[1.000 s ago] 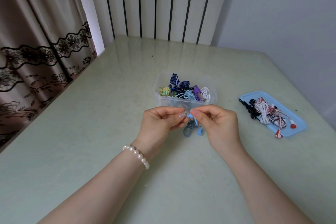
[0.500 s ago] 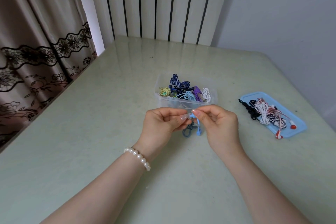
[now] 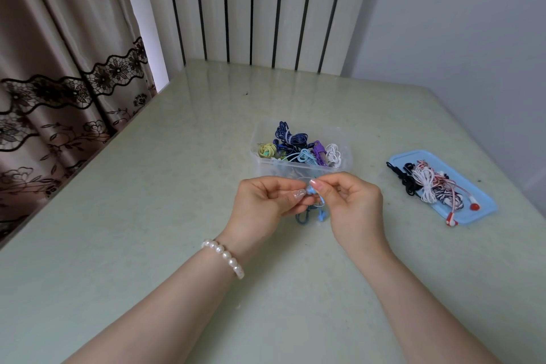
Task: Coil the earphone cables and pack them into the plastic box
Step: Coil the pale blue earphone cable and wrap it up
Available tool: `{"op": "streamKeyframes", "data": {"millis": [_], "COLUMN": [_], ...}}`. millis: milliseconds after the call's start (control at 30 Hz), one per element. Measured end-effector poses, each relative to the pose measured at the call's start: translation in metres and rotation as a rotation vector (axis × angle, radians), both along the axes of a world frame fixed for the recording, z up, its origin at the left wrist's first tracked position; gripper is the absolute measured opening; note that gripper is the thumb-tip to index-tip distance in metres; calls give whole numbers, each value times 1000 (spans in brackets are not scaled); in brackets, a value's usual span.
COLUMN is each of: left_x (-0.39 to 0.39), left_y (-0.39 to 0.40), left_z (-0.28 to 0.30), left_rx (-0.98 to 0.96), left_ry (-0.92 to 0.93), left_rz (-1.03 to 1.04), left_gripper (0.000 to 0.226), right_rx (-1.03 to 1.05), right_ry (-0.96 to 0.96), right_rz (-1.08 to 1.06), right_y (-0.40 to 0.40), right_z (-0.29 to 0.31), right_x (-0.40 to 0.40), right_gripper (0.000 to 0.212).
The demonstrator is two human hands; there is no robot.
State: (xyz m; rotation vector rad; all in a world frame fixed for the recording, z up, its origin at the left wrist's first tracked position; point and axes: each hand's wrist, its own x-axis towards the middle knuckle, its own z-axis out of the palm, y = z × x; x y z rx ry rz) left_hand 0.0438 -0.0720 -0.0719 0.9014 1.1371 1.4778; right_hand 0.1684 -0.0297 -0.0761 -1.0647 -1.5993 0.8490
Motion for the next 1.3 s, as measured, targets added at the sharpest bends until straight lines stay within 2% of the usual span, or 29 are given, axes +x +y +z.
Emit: {"op": "streamKeyframes", "data": {"millis": [300, 467, 600, 733, 767, 833, 900, 967, 1133, 1300], "left_x": [5, 10, 12, 13, 12, 10, 7, 5, 5, 4], "left_y": [-4, -6, -7, -7, -7, -5, -4, -3, -5, -4], "left_z": [5, 6, 7, 7, 7, 7, 8, 8, 10, 6], "left_rx": [3, 13, -2, -8, -11, -20, -20, -4, 59, 81], "left_ry": [-18, -51, -136, -161, -174, -204, -197, -148, 20, 101], "left_rz": [-7, 5, -9, -15, -13, 3, 29, 44, 66, 77], "left_gripper": [17, 20, 22, 22, 21, 19, 18, 17, 19, 24], "right_rx": [24, 51, 148, 353, 345, 182, -23, -107, -183, -176], "right_ry": [6, 37, 17, -91, -82, 21, 136, 181, 175, 191], "right_rz": [-107, -154, -180, -210, -200, -140, -54, 15, 77, 86], "right_y": [-4, -3, -3, -1, 0, 2, 3, 3, 1, 0], "right_z": [-4, -7, -9, -11, -11, -9, -4, 0, 5, 8], "right_x": [-5, -6, -7, -8, -7, -6, -4, -2, -1, 0], "right_gripper": [19, 25, 7, 16, 15, 12, 20, 22, 19, 16]}}
